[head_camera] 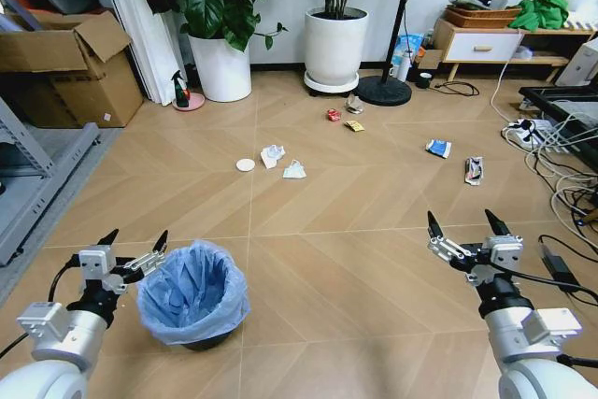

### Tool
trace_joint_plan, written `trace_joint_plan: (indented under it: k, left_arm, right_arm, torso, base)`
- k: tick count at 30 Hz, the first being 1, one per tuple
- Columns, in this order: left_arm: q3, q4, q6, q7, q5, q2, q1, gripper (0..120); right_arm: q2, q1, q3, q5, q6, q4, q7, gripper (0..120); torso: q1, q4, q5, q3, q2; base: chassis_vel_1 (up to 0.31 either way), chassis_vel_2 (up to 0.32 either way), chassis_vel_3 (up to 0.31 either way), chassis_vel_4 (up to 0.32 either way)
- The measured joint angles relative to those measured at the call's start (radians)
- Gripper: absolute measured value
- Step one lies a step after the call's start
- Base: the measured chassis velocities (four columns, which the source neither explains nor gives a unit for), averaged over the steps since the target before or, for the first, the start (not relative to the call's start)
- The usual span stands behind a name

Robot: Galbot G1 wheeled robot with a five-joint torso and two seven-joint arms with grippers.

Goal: Pick up the trash bin and place the garbage on the floor into it.

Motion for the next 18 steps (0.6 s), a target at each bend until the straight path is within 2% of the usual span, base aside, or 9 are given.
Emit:
trace_joint_plan:
  k: [12, 18]
  left_arm:
    - [0.008, 0.013, 0.021, -0.002, -0.009, 0.019, -0.007, 100]
    - [0.010, 0.044, 0.089, 0.001, -0.078, 0.082, -0.023, 100]
  right_arm:
    - [-0.003, 0.008, 0.001, 0.004, -0.004, -0.010, -0.003, 100]
    - [-0.012, 0.007, 0.001, 0.006, -0.005, -0.013, -0.006, 100]
  torso:
    - [0.000, 0.0000, -0.0001, 0.000, 0.000]
    - [0.000, 0.0000, -0.0001, 0.000, 0.000]
  base:
    - [0.000, 0.000, 0.000, 0.000]
    - [0.000, 0.000, 0.000, 0.000]
